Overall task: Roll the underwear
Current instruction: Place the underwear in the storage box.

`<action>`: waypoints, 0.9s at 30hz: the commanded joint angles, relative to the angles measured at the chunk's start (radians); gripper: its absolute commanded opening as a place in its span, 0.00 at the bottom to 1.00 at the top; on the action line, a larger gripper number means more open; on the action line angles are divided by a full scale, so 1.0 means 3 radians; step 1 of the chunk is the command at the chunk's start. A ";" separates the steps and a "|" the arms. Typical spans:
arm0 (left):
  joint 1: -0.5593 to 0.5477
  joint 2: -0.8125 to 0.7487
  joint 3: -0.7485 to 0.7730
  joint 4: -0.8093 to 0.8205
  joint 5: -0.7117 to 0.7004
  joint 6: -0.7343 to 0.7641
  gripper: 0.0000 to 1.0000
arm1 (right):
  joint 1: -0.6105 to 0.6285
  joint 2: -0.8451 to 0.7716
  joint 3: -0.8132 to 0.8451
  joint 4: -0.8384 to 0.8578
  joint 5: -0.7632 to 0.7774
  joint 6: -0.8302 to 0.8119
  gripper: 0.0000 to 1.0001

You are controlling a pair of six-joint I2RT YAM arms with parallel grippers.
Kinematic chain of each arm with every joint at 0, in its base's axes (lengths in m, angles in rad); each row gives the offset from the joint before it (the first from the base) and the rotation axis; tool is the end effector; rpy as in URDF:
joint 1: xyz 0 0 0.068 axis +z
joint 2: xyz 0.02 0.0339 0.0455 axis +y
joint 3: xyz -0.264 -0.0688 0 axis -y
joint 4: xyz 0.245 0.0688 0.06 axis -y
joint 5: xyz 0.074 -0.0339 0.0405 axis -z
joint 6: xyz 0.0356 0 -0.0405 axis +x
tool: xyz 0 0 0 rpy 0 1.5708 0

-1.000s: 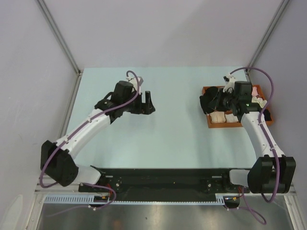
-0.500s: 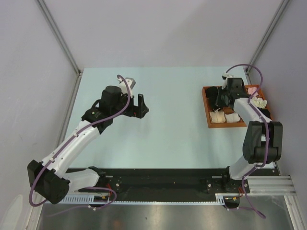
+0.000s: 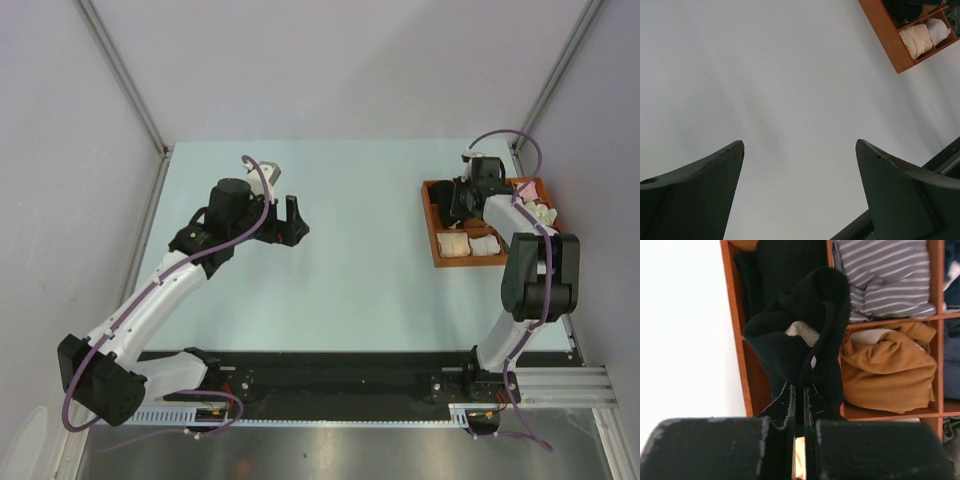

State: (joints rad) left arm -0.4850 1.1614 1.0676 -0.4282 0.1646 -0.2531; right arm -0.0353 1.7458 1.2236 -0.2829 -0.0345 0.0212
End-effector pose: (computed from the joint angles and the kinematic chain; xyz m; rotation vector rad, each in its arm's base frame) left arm 0.2264 -0.1259 0.3381 0.3495 2.1168 -0.6120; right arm 0.3840 -0.0123 0.2243 0.0506 2.3750 0.0342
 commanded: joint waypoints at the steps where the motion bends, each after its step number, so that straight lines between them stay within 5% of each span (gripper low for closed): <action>1: 0.0052 -0.0031 -0.0020 0.0134 0.0075 0.0015 0.98 | 0.0041 0.0046 0.0145 -0.0115 0.0048 -0.0157 0.00; 27: 0.0067 -0.0082 -0.0076 0.0195 0.0234 -0.0087 0.98 | 0.0245 0.0142 0.0866 -0.1092 0.0273 -0.0178 0.00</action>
State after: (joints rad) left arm -0.4744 1.1610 1.0462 -0.4049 0.2115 -0.2626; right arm 0.0261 1.7901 1.4384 -0.5579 0.0044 -0.0235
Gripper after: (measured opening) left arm 0.983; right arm 0.035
